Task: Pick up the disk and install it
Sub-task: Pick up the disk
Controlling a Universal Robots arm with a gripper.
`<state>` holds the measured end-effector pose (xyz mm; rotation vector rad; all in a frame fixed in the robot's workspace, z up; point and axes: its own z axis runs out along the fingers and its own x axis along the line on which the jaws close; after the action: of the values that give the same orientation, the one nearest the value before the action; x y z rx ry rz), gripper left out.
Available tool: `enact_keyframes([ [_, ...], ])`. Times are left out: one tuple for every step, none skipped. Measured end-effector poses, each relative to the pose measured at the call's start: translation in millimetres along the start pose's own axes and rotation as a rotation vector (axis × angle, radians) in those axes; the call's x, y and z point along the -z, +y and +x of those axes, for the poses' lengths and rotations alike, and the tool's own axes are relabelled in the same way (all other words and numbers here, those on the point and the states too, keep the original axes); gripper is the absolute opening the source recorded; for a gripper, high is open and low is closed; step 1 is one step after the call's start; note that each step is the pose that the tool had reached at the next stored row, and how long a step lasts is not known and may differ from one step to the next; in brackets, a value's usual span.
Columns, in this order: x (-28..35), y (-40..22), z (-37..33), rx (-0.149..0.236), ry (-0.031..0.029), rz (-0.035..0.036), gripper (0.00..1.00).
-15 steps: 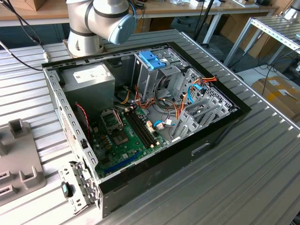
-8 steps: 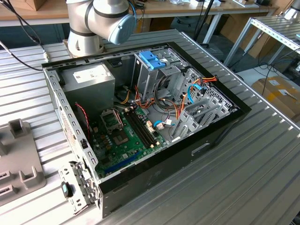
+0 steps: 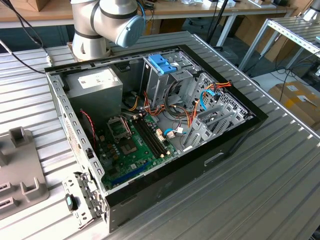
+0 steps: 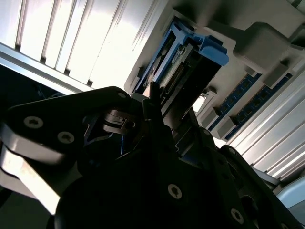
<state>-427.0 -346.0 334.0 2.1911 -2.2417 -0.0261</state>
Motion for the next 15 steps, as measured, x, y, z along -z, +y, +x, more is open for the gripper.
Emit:
enact_keyframes([
  [3.1,0.1,0.0,0.0,0.0,0.0001,0.35],
  [6.5,0.1,0.0,0.0,0.0,0.0,0.35],
  [9.4,0.2,-0.1,0.0,0.0,0.0,0.35],
  [12.7,0.2,-0.1,0.0,0.0001,0.0,0.35],
  [15.7,0.3,-0.1,0.0,0.0,0.0001,0.35],
  [20.1,0.4,-0.1,0.0,0.0,0.0001,0.35],
  [24.3,0.4,-0.2,0.0,0.0,0.0002,0.35],
  [29.8,0.5,-0.2,0.0,0.0,0.0008,0.35],
  [34.1,0.6,-0.2,0.0,0.0,0.0014,0.35],
  [40.2,0.7,-0.3,0.0,0.0,0.0021,0.35],
  [42.9,0.7,-0.3,0.0,-0.0001,0.0026,0.35],
  [46.4,0.8,-0.3,0.0,0.0,0.0029,0.35],
  [50.0,0.8,-0.3,0.0,-0.0001,0.0035,0.35],
  [54.5,0.9,-0.4,0.0,-0.0001,0.004,0.35],
  [58.3,1.0,-0.4,0.0,-0.0001,0.0044,0.35],
])
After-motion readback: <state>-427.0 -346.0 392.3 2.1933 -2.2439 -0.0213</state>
